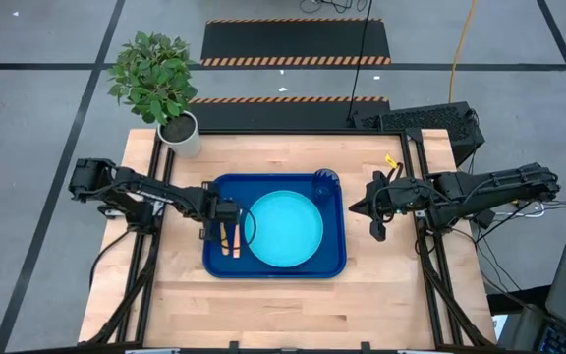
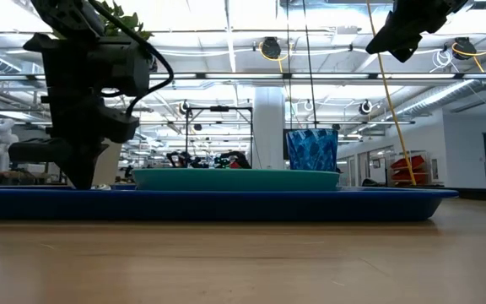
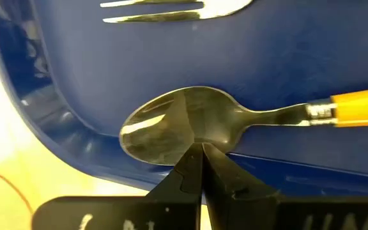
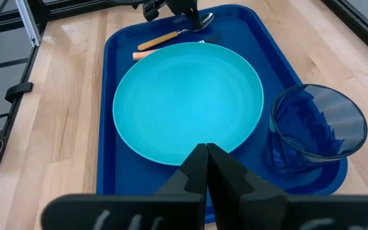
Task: Pick and place plate/cup/fork/spoon on tray
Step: Adjust the orange spoon on the blue serving tray
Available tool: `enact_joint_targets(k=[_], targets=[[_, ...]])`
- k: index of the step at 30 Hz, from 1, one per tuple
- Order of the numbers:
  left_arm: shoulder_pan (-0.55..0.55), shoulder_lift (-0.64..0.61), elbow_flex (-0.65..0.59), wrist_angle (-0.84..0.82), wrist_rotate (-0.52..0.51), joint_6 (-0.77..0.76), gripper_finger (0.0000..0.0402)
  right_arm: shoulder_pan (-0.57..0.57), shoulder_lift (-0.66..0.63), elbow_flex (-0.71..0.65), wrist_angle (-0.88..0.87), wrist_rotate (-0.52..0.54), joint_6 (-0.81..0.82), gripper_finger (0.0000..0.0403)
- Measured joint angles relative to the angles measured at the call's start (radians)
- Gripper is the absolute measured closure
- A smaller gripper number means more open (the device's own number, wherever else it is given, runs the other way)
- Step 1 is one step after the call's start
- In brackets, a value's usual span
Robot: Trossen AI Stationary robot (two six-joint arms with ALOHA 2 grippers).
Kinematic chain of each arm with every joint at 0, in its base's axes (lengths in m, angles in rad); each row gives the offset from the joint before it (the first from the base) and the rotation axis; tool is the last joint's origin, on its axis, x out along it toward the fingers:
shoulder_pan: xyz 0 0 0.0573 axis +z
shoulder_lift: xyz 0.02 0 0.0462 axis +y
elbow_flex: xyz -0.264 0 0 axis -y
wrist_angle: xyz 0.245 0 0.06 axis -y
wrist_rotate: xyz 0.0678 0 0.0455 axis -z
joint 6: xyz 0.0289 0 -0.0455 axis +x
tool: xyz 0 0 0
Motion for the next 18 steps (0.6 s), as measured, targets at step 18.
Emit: enact_joint_targets(k=[18], targets=[[0.066, 0.000, 0.000, 0.080, -0.018, 0.073, 0.0399, 0.000, 0.000, 0.000, 0.000, 0.000, 0.000, 0.0403]])
